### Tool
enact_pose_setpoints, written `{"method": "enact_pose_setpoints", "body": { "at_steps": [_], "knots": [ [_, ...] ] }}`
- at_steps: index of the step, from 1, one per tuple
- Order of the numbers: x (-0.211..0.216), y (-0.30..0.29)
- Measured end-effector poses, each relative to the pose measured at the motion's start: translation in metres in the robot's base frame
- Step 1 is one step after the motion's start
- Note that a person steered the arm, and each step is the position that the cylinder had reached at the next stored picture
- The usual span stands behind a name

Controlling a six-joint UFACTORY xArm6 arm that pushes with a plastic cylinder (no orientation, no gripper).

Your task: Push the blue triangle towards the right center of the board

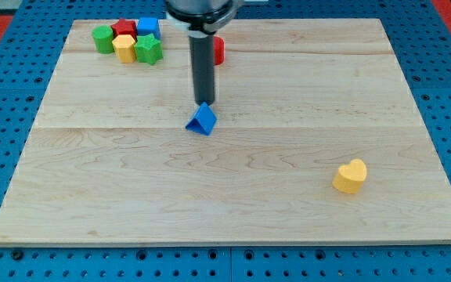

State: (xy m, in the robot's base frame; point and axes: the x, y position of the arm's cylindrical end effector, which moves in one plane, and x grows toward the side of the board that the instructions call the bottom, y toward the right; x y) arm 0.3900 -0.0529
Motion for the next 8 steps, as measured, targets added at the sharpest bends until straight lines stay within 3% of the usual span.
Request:
{"method": "enact_pose_setpoints", "body": {
  "at_steps": [1,2,3,4,6,8],
  "knots": [
    [0.022,-0.026],
    [0.046,0.012],
    [0.046,0.071],
    [0.035,0.085],
    [0.001,0.042],
    [-0.001,0.187]
  ]
}}
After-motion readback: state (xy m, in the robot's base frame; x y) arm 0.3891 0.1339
